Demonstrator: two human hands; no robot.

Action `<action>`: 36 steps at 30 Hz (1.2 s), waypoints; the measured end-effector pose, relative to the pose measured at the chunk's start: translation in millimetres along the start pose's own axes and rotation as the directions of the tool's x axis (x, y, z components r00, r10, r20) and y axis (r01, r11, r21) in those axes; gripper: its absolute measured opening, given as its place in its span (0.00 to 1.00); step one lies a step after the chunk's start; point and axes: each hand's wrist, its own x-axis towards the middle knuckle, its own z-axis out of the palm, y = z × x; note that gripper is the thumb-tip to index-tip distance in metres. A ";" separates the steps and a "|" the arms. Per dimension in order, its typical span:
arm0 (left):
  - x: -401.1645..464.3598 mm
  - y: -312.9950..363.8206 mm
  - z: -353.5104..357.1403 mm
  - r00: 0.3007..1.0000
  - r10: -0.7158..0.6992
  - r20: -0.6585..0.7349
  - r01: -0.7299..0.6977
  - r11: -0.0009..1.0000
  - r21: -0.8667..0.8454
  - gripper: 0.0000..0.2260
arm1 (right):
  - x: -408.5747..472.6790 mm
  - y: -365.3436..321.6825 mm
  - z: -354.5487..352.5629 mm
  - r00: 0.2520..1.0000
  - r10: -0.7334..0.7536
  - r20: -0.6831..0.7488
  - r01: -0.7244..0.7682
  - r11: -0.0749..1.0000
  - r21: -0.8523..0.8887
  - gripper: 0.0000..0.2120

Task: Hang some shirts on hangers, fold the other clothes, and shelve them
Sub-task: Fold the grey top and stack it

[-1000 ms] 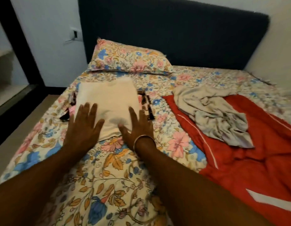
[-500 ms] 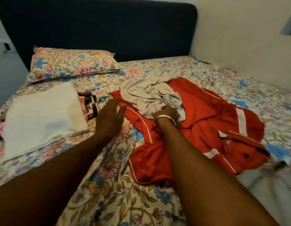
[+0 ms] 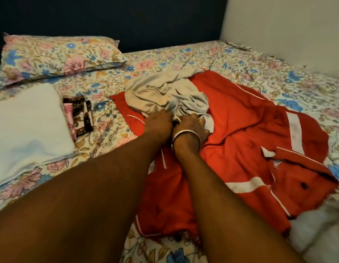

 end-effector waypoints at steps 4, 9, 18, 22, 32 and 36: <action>-1.7 -4.1 -28.3 0.982 0.018 0.189 -0.014 1.000 -0.021 0.14 | -18.8 -6.4 -25.8 0.999 0.036 0.028 -0.038 0.996 0.080 0.11; -73.8 -31.1 -60.2 0.997 -0.047 0.063 0.058 0.981 -0.187 0.12 | -74.2 -35.9 -55.8 0.993 -0.110 0.052 0.107 0.993 0.049 0.11; -336.6 -171.2 -123.3 0.932 -0.319 -0.173 0.167 0.802 -0.574 0.12 | -226.5 -134.8 -69.5 0.299 -0.687 0.663 0.476 0.709 0.520 0.30; -433.1 -172.2 -108.6 0.726 -0.522 -0.449 0.185 0.776 -0.603 0.13 | -303.6 -145.3 -63.6 0.052 -0.762 0.645 0.695 0.492 0.525 0.28; -450.9 -208.3 -130.1 0.424 -0.731 -0.535 0.270 0.666 -0.696 0.20 | -318.7 -158.5 -86.1 0.470 -0.838 0.278 0.627 0.538 0.564 0.15; -430.0 -178.6 -133.8 0.772 -0.321 -0.549 -0.035 0.841 -0.540 0.34 | -317.8 -168.7 -71.9 0.630 -0.733 0.258 0.355 0.566 0.744 0.15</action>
